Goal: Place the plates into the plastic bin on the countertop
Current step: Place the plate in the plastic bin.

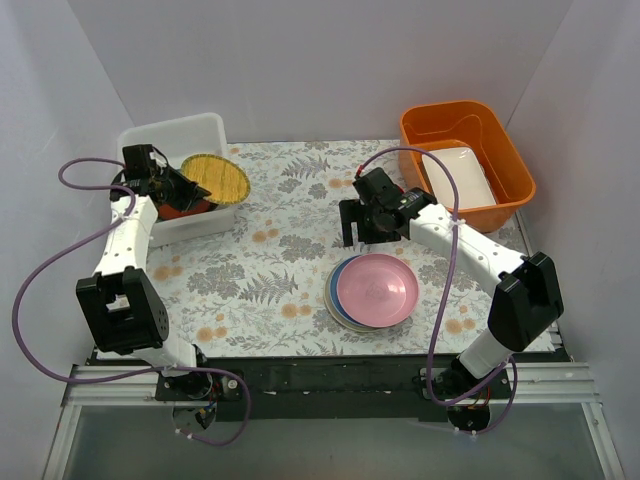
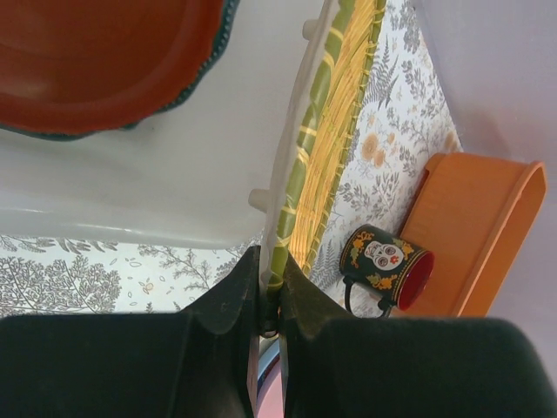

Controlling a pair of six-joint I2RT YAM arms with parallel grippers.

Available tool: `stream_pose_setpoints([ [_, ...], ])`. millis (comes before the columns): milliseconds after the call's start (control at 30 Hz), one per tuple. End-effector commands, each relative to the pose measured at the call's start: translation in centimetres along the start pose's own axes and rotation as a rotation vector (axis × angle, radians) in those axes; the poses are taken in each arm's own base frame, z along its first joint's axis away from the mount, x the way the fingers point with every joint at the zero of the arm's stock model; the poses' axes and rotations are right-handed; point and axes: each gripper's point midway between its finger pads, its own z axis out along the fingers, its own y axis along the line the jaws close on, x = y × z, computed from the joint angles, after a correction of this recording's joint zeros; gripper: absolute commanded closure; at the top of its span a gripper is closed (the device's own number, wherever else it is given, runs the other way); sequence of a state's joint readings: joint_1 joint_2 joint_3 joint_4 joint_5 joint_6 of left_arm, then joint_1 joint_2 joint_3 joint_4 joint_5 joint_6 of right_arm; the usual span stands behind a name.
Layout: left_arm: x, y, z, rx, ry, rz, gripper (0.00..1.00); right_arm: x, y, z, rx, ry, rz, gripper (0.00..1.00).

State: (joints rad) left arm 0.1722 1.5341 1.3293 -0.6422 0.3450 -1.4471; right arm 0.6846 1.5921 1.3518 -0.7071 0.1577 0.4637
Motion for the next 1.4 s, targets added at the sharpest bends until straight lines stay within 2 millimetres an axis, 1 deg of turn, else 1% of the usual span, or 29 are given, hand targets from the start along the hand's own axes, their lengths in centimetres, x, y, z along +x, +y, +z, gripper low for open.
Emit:
stream_pose_setpoints([
  [0, -3.3, -2.2, -1.4, 0.112, -0.056, 0.005, 1.00, -1.0, 0.0, -0.2, -0.010, -0.036, -0.001, 0.09],
  [167, -4.2, -1.4, -1.5, 0.104, -0.073, -0.005, 1.00, -1.1, 0.2, 0.4, -0.016, -0.026, -0.002, 0.09],
  [300, -5.8, -0.4, -2.0, 0.092, -0.102, -0.022, 1.00, -1.2, 0.9, 0.8, -0.044, -0.016, 0.001, 0.09],
  [467, -7.4, 0.8, -2.3, 0.074, -0.138, -0.050, 1.00, -1.4, 1.1, 0.9, -0.046, -0.010, 0.000, 0.08],
  [633, -8.0, 1.7, -1.5, 0.063, -0.130, -0.067, 1.00, -1.4, 0.8, 0.9, -0.031, -0.007, -0.011, 0.09],
  [700, -8.2, 1.8, -1.6, 0.073, -0.134, -0.078, 1.00, -1.3, 0.6, 0.9, -0.026, -0.005, -0.015, 0.09],
  [833, -8.1, 2.4, -0.8, 0.066, -0.130, -0.090, 1.00, -1.1, 0.3, 1.0, -0.025, 0.000, -0.010, 0.09],
  [1067, -8.5, 4.3, 0.9, 0.015, -0.126, -0.082, 1.00, -0.1, -0.2, 1.1, -0.020, 0.015, -0.025, 0.09],
  [1100, -8.4, 4.6, 1.4, 0.007, -0.120, -0.086, 1.00, -0.1, -0.3, 1.0, -0.016, 0.015, -0.028, 0.09],
  [1333, -8.2, 6.5, 3.2, -0.037, -0.102, -0.091, 1.00, -1.1, -0.1, 0.5, -0.033, -0.011, -0.014, 0.09],
  [1367, -8.1, 6.7, 3.3, -0.039, -0.097, -0.092, 0.97, -1.1, -0.1, 0.6, -0.030, -0.008, -0.014, 0.09],
])
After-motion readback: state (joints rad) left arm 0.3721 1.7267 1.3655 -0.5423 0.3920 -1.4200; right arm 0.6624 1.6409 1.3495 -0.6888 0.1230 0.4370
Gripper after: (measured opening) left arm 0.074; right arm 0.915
